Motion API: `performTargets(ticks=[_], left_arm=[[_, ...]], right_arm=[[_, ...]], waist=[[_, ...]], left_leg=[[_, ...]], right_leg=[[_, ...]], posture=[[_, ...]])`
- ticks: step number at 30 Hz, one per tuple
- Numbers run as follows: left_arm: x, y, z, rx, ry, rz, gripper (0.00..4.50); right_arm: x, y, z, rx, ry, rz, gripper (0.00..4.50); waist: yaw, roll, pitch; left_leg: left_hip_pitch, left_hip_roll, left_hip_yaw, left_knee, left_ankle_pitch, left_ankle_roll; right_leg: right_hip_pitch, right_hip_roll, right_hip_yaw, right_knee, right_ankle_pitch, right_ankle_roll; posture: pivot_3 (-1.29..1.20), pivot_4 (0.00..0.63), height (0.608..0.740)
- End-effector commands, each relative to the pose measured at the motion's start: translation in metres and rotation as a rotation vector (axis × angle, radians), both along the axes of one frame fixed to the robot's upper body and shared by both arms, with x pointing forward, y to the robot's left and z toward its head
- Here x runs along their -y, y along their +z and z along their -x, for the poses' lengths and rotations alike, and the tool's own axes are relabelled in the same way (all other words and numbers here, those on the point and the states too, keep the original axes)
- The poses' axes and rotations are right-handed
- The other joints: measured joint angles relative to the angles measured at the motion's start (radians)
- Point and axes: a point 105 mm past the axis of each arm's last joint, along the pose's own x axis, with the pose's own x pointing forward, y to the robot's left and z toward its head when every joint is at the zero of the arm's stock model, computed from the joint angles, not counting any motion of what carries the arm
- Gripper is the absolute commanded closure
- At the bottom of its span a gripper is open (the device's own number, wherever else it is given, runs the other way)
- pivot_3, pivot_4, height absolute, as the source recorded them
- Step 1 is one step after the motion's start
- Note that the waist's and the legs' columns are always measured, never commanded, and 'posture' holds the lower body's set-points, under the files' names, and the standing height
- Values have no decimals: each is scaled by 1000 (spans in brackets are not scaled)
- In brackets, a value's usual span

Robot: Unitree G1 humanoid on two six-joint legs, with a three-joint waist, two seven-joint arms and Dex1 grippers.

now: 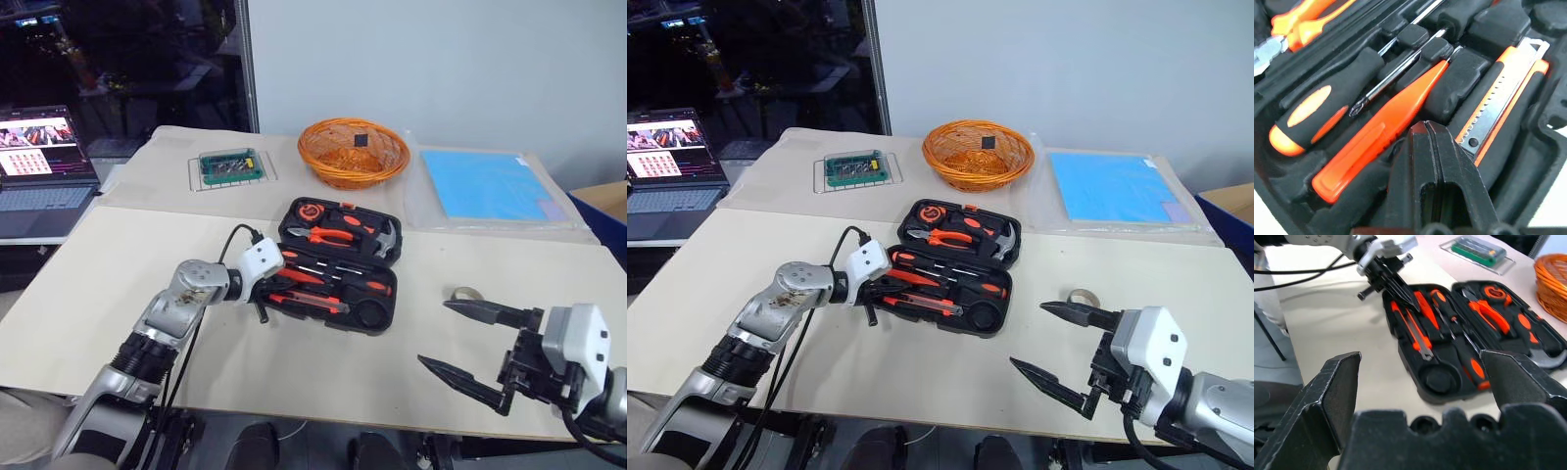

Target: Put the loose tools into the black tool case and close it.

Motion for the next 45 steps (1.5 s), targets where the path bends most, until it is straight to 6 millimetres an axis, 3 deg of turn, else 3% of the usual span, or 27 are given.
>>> performTargets(ticks=[1,4,6,9,12,16,17,24,28,35,37,40,43,45], left_arm=[[10,-23,6,-44,-23,11,4485],[25,26,10,32,-66,281,4485],[24,51,22,37,-132,387,4485],[22,83,54,-54,-282,495,3824],[25,99,74,-90,-363,486,2626],[33,107,87,-113,-410,453,1146],[34,108,89,-120,-422,444,831],[41,107,88,-95,-398,429,831],[38,107,86,-70,-345,443,776],[34,104,82,-60,-286,458,776],[29,101,81,-60,-266,461,776],[21,98,84,-76,-262,471,776],[2,89,91,-106,-259,431,776],[-7,88,95,-127,-258,427,776]], right_arm=[[10,5,-3,26,-78,14,0],[31,-3,-9,-9,-224,62,0],[41,-8,-14,-46,-290,63,0],[55,-21,-26,-135,-378,174,0],[72,-34,-45,-239,-438,260,0],[88,-40,-81,-293,-516,262,973],[89,-42,-92,-305,-523,274,985],[91,-56,-130,-388,-520,304,985],[94,-67,-143,-436,-516,341,2080],[87,-66,-142,-459,-455,338,4452],[83,-55,-140,-431,-424,319,4452],[59,-29,-127,-387,-302,283,4452],[12,-6,-109,-356,-98,255,4452],[-10,-1,-102,-342,-18,268,4452]], waist=[[3,1,-1],[2,1,0],[-1,-3,3],[-11,-5,6],[-27,-4,7],[-25,-5,9],[-26,-4,10],[-24,-5,14],[-22,-5,14],[-21,-5,14],[-21,-5,14],[-23,-4,15],[-30,-3,16],[-38,-3,17]], left_leg=[[0,0,0,0,0,0],[0,-2,0,0,0,-1],[-2,-2,0,0,0,0],[-9,0,0,0,2,3],[-6,0,2,-1,4,7],[-5,-2,1,-3,4,7],[-5,-2,1,-3,4,7],[-8,-4,0,-4,4,9],[-11,-5,-1,-4,3,11],[-13,-5,-1,-3,3,11],[-13,-5,-1,-3,3,11],[-13,-5,-1,-3,3,11],[-12,-4,-1,-3,3,11],[-12,-1,0,-4,3,10]], right_leg=[[0,0,0,0,0,0],[-1,-2,0,0,0,0],[-1,-3,0,-1,0,0],[-4,-1,0,0,5,-7],[-3,-1,2,0,5,-8],[-2,-1,2,-2,1,-1],[-2,-1,2,-2,1,-1],[-4,-1,4,-2,3,-1],[-6,-1,4,-2,4,4],[-7,-1,4,-1,4,4],[-7,-1,4,-1,5,4],[-8,-1,4,-1,5,4],[-8,0,4,-1,5,4],[-10,2,4,-1,6,2]], posture=[[0,150,740],[0,150,740],[0,150,740],[0,150,740],[0,150,740],[0,150,740],[0,150,740],[0,150,740],[0,150,740],[0,150,740],[0,150,740],[0,150,740],[0,150,740],[0,150,740]])
